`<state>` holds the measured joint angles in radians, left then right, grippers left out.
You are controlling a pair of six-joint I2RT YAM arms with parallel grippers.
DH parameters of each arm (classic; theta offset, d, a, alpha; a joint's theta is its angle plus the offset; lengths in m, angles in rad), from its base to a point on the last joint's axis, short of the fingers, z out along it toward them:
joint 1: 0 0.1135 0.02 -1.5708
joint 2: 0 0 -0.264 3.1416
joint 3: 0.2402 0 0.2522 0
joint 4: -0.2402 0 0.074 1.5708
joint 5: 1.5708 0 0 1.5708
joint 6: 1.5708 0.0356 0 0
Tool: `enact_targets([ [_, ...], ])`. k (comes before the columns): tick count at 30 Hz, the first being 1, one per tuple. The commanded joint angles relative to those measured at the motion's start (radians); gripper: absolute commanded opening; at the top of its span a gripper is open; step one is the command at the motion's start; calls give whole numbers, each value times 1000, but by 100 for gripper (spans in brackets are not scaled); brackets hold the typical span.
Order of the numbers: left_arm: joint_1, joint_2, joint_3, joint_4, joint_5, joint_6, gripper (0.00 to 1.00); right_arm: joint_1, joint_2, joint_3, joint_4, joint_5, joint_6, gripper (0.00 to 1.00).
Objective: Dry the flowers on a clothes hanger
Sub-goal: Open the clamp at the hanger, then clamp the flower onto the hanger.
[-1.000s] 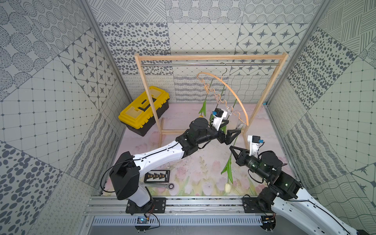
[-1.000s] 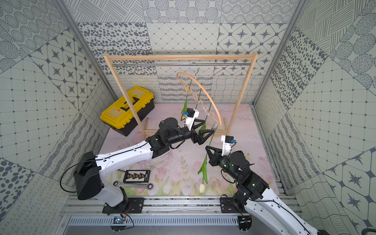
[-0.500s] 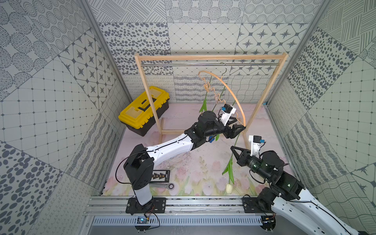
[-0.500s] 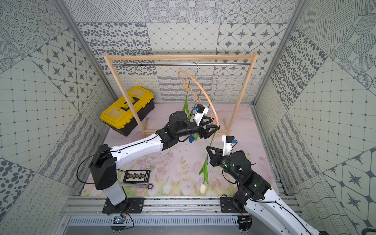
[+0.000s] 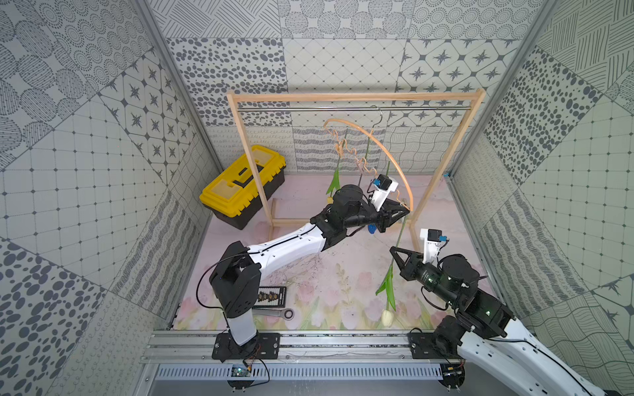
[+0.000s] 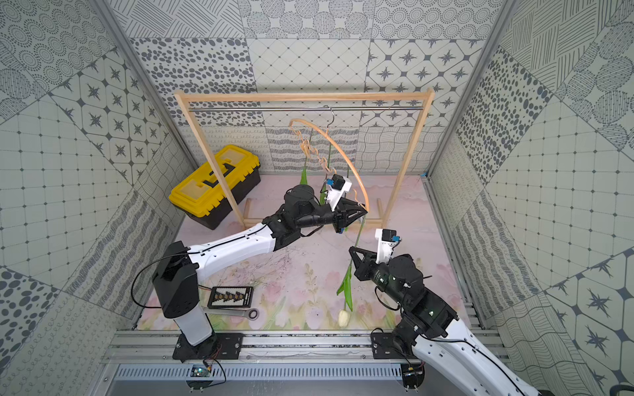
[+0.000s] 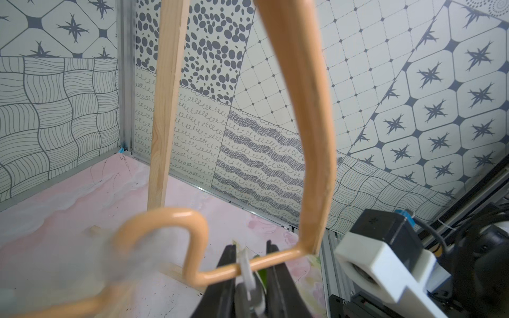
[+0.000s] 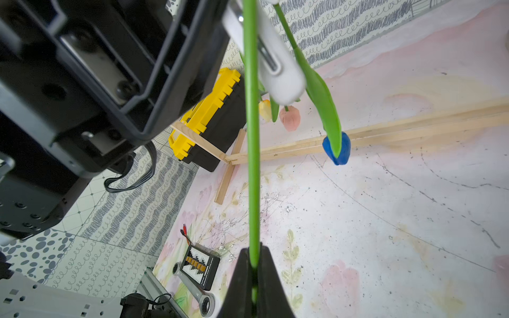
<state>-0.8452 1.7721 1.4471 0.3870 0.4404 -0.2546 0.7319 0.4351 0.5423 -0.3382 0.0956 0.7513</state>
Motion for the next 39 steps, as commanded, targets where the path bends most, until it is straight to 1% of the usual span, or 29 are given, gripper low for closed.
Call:
enact_targets([
  [1,5,-17,-4,49,1,-40,13,0,-56,4,-4,76,15,0],
  [3,4,-21,-12,59,-9,-60,11,1,-52,4,-18,77,19,0],
  [6,-2,-31,-22,71,-19,-79,11,0,-32,5,1,69,23,0],
  [10,-10,-47,-44,90,-26,-89,11,-5,55,24,49,52,3,0],
  [14,-12,-60,-59,93,-24,-92,10,-46,139,51,105,-12,9,0],
  [17,-13,-65,-65,92,-23,-91,9,-92,141,48,138,-56,23,0],
  [20,-12,-65,-70,94,-22,-91,8,-124,149,62,146,-101,6,0],
  [24,-15,-65,-72,99,-20,-93,8,-127,143,82,165,-126,-22,0],
  [29,-17,-69,-76,103,-20,-92,7,-139,187,111,212,-187,-46,0],
  [35,-17,-82,-89,102,-23,-83,5,-143,194,122,213,-173,-60,0],
  [39,-17,-82,-91,102,-19,-83,2,-167,191,129,200,-177,-72,0],
])
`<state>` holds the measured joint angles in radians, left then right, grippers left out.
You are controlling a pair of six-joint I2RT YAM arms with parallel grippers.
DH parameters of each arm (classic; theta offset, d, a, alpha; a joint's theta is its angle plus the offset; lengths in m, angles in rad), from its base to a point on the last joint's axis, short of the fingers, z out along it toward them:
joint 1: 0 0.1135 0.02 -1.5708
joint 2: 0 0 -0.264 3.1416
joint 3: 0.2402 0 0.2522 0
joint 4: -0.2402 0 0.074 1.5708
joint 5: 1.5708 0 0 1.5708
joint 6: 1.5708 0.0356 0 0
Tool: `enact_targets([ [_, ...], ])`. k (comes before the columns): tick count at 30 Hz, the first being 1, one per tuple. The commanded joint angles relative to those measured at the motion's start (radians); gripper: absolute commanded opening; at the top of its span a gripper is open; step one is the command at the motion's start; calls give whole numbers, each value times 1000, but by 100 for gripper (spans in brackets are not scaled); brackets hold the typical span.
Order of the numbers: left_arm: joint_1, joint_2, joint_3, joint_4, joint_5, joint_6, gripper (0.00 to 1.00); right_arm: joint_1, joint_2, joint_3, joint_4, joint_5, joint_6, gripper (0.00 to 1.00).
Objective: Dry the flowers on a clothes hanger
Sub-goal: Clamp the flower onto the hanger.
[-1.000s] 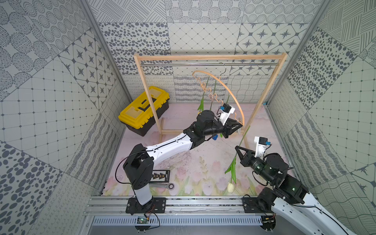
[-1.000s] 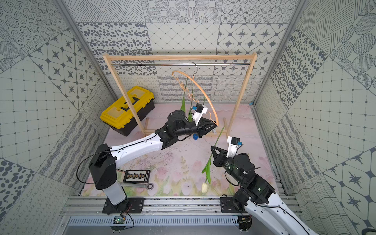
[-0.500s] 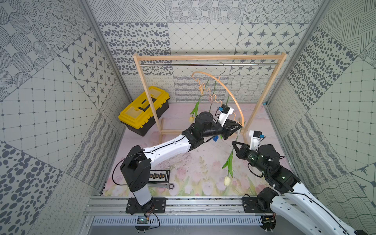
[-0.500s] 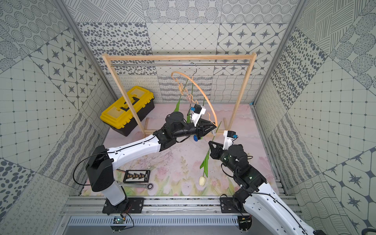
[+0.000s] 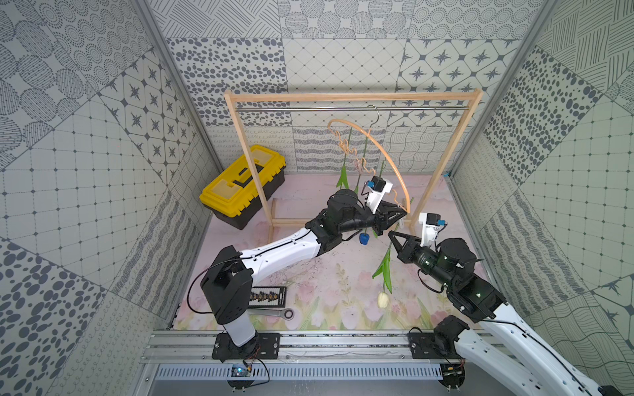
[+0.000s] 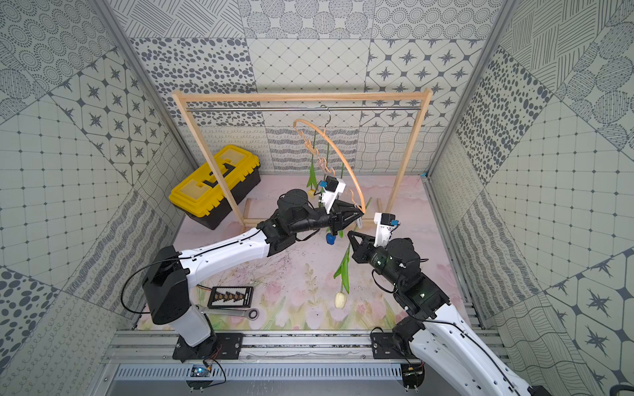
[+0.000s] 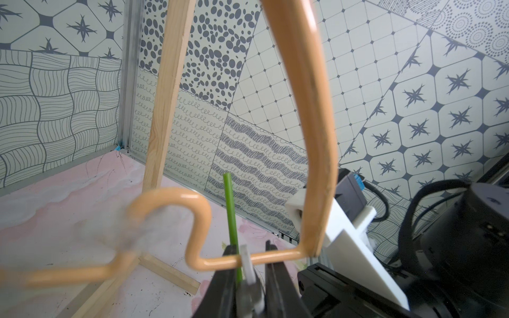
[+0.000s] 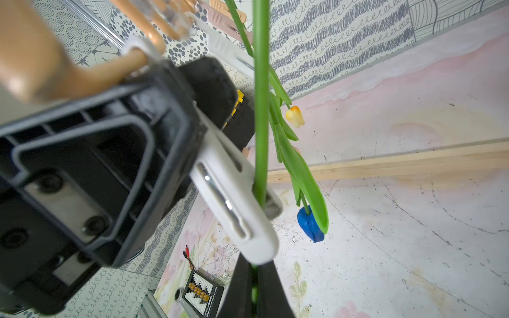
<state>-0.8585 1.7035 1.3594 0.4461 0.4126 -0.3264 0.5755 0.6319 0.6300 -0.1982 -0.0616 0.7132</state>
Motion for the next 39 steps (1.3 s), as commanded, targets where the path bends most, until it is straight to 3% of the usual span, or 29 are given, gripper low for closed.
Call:
enact_targets([
  [1,-4,-13,-4,44,11,-11,2,-14,-7,42,61,-23,-38,0],
  [12,-3,-28,-19,47,-10,-7,1,-19,-3,52,61,-47,-46,0],
  [13,-4,-30,-18,48,-14,-9,4,-19,-4,47,62,-49,-42,0],
  [15,-4,-34,-19,50,-15,-11,29,-19,-11,35,63,-47,-37,0],
  [18,-4,-40,-31,68,-27,-18,56,-19,-25,25,60,-43,-34,0],
  [25,-4,-50,-37,71,-24,-26,61,-20,-27,22,52,-38,-30,0],
  [27,-4,-60,-46,72,-38,-22,67,-19,-27,29,26,-24,-30,1],
  [30,-4,-84,-64,55,-77,2,75,-21,-50,27,-40,7,-38,25],
  [33,0,-114,-98,28,-115,28,83,-22,-106,15,-135,51,-47,40],
  [35,-1,-141,-132,12,-142,40,87,-22,-146,21,-219,92,-60,59],
  [39,1,-225,-230,-29,-225,62,96,-23,-189,81,-443,251,-90,68],
])
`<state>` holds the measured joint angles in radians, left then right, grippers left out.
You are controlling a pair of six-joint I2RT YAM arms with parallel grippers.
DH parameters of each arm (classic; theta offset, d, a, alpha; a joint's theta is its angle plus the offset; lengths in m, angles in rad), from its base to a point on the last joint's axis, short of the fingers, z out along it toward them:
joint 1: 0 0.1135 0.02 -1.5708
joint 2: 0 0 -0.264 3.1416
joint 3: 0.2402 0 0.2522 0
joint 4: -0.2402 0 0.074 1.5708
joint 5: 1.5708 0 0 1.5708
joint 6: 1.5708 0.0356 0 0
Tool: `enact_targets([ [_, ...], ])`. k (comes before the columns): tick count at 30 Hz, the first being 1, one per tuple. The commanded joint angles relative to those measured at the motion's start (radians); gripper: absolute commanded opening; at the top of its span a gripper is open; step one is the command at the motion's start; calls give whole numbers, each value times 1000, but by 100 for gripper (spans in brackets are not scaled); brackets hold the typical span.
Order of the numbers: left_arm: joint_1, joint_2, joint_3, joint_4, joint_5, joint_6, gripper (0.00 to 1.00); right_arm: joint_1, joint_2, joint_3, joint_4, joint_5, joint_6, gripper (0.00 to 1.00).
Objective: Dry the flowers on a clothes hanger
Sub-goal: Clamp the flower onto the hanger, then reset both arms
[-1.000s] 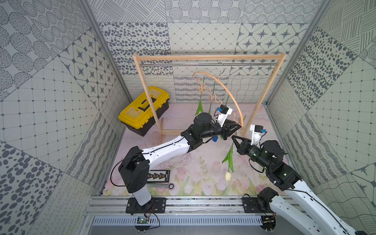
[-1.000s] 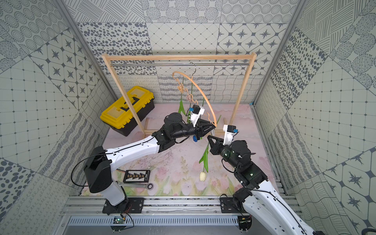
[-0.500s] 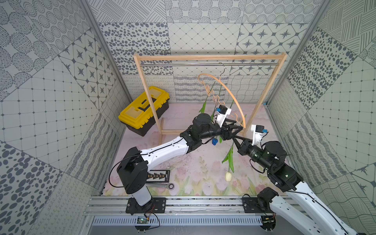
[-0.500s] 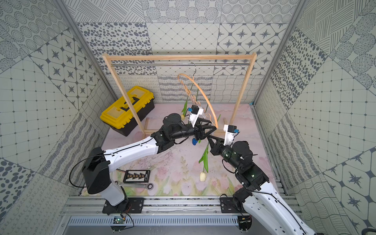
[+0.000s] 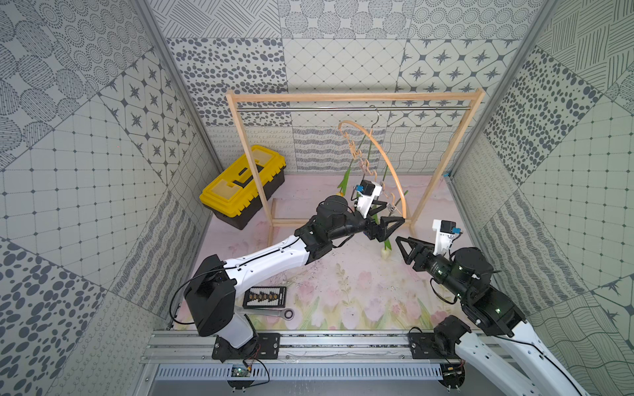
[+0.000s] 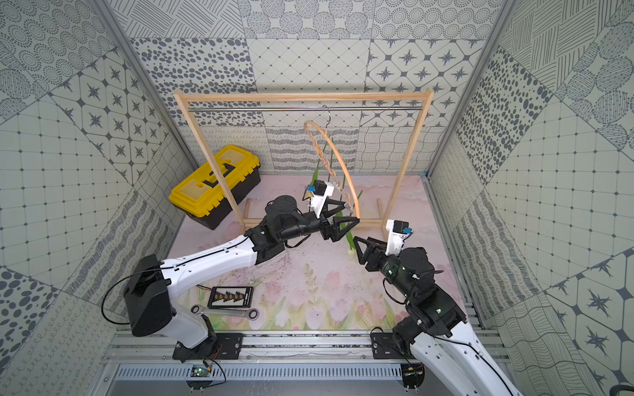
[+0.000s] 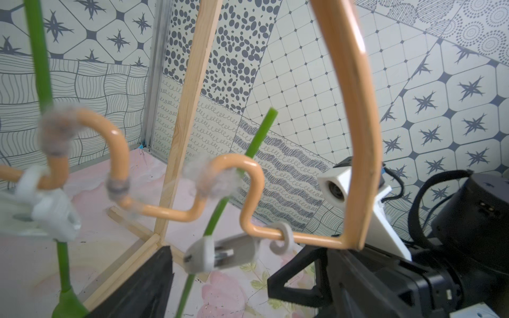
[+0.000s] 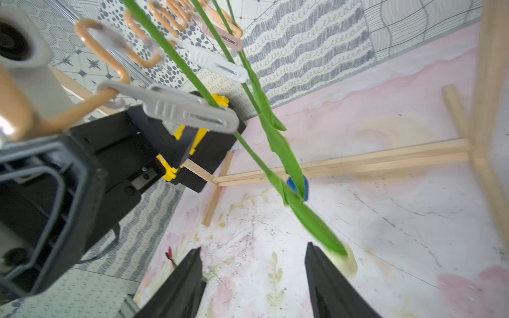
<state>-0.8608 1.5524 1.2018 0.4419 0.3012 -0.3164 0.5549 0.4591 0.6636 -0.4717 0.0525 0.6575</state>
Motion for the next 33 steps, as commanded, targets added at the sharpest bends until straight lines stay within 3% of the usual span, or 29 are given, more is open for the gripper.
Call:
enact_targets([
  [1,3,-100,-97,-34,-135,55,99,-3,-7,68,-214,174,-43,71],
  [6,3,-259,-220,-152,-262,93,99,-28,136,189,-358,320,-73,76],
  [11,7,-439,-312,-316,-450,154,99,-224,284,248,-306,235,-91,78],
  [13,12,-508,-328,-397,-624,175,99,-347,307,246,-256,157,-75,78],
  [15,23,-556,-335,-476,-933,201,100,-473,318,229,-192,94,-46,79],
  [17,67,-571,-340,-539,-1183,218,99,-547,322,199,-135,124,-26,78],
  [19,151,-577,-352,-602,-1320,193,100,-570,322,154,-42,175,-65,80],
  [20,211,-581,-358,-653,-1327,145,99,-569,318,107,34,185,-109,97],
  [21,283,-585,-379,-670,-1280,106,99,-570,312,51,105,203,-160,100],
  [23,386,-591,-452,-578,-1210,98,100,-571,292,-63,242,270,-210,100],
  [26,487,-568,-587,-277,-1135,192,99,-580,314,-153,340,415,-243,100],
  [29,556,-432,-653,-50,-1089,276,99,-591,408,-233,496,513,-247,100],
  [33,599,-244,-714,180,-1049,341,100,-612,564,-391,870,527,-288,100],
])
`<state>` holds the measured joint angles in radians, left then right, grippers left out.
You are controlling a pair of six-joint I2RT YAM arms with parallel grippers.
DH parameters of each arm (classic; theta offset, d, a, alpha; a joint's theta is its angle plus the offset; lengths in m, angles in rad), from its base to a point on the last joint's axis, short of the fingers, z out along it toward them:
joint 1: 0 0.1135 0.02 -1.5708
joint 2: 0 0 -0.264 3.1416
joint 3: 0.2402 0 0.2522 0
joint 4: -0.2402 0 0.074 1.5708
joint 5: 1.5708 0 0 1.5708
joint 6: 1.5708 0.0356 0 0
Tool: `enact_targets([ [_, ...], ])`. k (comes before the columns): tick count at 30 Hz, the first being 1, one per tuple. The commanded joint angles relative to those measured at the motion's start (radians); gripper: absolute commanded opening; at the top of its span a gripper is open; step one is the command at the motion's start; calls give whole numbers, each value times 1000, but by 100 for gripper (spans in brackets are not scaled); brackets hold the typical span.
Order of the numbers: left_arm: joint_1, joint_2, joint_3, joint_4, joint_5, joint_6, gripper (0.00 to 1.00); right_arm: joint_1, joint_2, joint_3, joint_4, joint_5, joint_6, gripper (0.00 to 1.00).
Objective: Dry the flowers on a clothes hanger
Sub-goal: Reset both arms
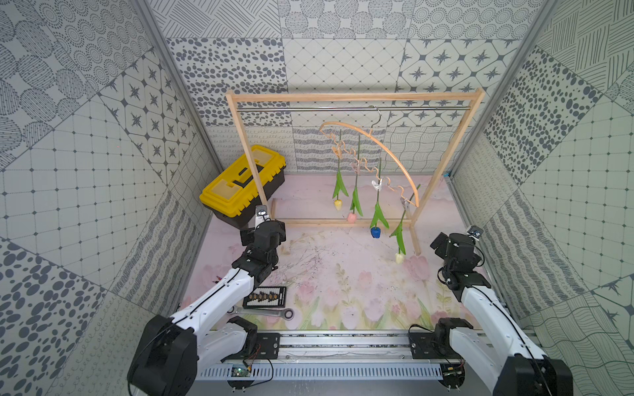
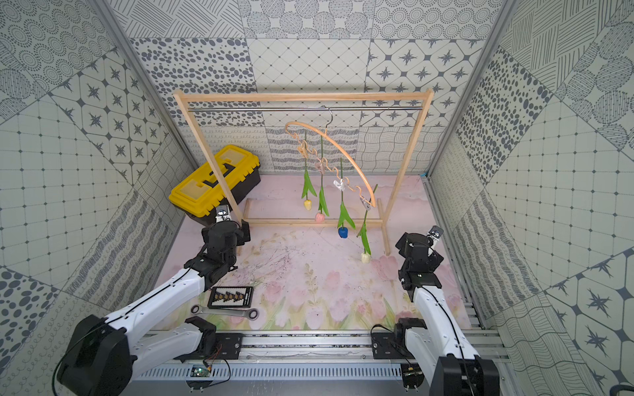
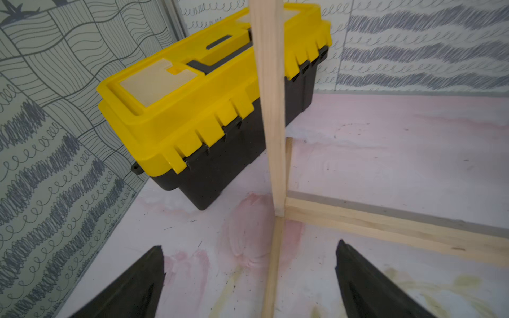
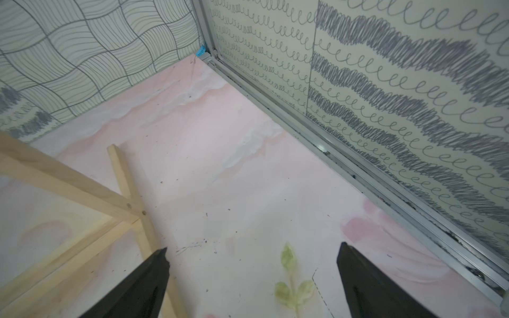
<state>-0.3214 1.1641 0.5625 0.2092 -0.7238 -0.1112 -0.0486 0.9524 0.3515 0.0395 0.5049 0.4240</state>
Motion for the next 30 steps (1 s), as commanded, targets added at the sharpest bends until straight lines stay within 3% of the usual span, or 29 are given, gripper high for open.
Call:
enact_targets([
  [1,62,178,-98,476,-7,156,100,-8,109,-105,435,59,-74,100],
  [6,89,280,-219,718,52,93,99,-26,272,-147,789,-96,-166,100],
  [8,106,303,-244,778,109,66,99,-48,288,-79,672,-220,-205,100],
  [10,120,365,-253,872,109,92,99,-74,322,-59,692,-328,-224,100],
  [12,120,368,-244,833,290,131,99,-112,314,-56,676,-432,-225,100],
  [15,150,383,-288,919,349,114,99,-127,375,-116,869,-569,-196,100],
  [16,160,389,-290,903,392,101,99,-104,432,-141,989,-581,-211,100],
  [18,165,486,-286,1044,388,151,99,-35,584,-142,1150,-571,-284,100],
  [19,167,451,-279,963,393,127,99,7,639,-103,1160,-546,-314,100],
  [20,177,405,-261,845,410,80,99,25,635,-66,1074,-542,-336,100],
  [21,199,428,-254,879,423,75,99,27,587,4,867,-558,-353,100],
  [22,209,451,-258,929,420,87,99,32,586,51,788,-548,-357,100],
  [24,228,406,-237,800,448,37,99,38,621,24,898,-534,-349,100],
  [26,248,432,-220,813,483,49,99,41,592,43,811,-530,-358,100],
  [30,249,424,-183,734,473,41,99,44,597,44,819,-532,-366,100],
])
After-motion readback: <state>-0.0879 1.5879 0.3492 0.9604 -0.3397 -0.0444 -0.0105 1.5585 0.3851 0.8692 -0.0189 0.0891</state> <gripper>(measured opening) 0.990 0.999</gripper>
